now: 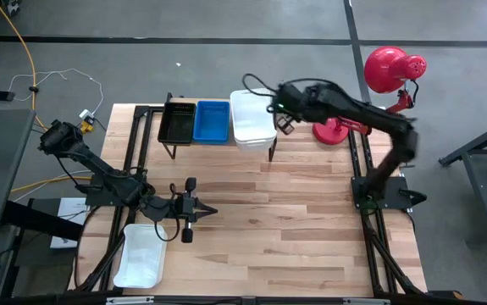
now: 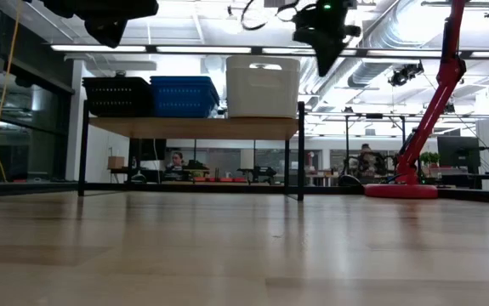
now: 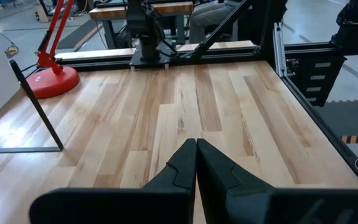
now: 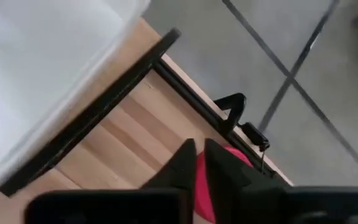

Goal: Stack baskets on shelf by color
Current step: Stack the right white bin on the white bin on the shelf

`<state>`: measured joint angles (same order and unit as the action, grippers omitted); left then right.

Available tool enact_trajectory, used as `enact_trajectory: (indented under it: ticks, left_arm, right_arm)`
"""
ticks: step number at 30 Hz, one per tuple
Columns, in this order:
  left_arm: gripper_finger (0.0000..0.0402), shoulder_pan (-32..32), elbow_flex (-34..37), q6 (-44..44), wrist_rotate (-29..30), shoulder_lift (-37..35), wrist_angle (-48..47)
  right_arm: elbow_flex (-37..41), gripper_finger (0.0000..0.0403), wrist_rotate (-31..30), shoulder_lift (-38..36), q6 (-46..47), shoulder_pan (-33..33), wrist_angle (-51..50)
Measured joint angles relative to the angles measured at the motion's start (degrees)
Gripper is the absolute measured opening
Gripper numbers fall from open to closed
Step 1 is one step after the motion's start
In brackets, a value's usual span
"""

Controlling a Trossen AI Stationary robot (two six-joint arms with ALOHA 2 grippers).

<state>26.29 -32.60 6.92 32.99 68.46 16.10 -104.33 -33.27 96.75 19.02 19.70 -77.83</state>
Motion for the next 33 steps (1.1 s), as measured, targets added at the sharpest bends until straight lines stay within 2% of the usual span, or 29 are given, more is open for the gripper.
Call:
enact_trajectory:
  ticks: [7, 10, 14, 18, 21, 24, 27, 30, 33]
  left_arm:
    - [0.0, 0.0, 0.0, -2.7, 0.8, 0.0, 1.2]
    - [0.0, -0.1, 0.0, -5.2, 2.8, 0.0, 3.3]
    - [0.0, -1.2, 0.0, -8.8, 8.7, 0.0, 8.2]
    - [0.0, -4.8, 0.0, -14.8, 12.8, 0.0, 15.1]
    - [0.0, -10.1, -0.9, -18.1, 8.2, 0.0, 15.3]
    - [0.0, -16.9, -2.4, -17.0, -1.0, 0.0, 12.4]
    - [0.0, -23.9, -5.4, -14.6, -10.8, 0.0, 2.1]
    - [0.0, -29.2, -10.1, -12.1, -14.0, -1.2, -11.0]
    - [0.0, -31.9, -14.0, -12.3, -17.2, -3.1, -18.5]
  right_arm:
    - [28.8, 0.0006, 7.2, -22.6, 0.6, -2.2, 24.4]
    - [39.6, 0.0005, 9.5, -29.4, 2.0, -4.0, 34.7]
    - [50.2, 0.0001, 11.5, -33.2, 2.4, -6.2, 48.1]
    - [55.4, 0.0, 12.0, -32.6, -0.1, -7.2, 58.6]
    - [56.6, 0.0, 11.8, -30.8, -2.6, -7.2, 62.7]
    - [56.3, 0.0, 11.8, -29.1, -4.6, -7.2, 65.7]
    - [56.3, 0.0, 12.4, -27.7, -6.2, -7.2, 68.0]
    - [56.3, 0.0, 13.0, -26.9, -7.1, -7.2, 69.2]
    - [56.2, 0.0, 13.4, -26.6, -7.5, -7.2, 70.7]
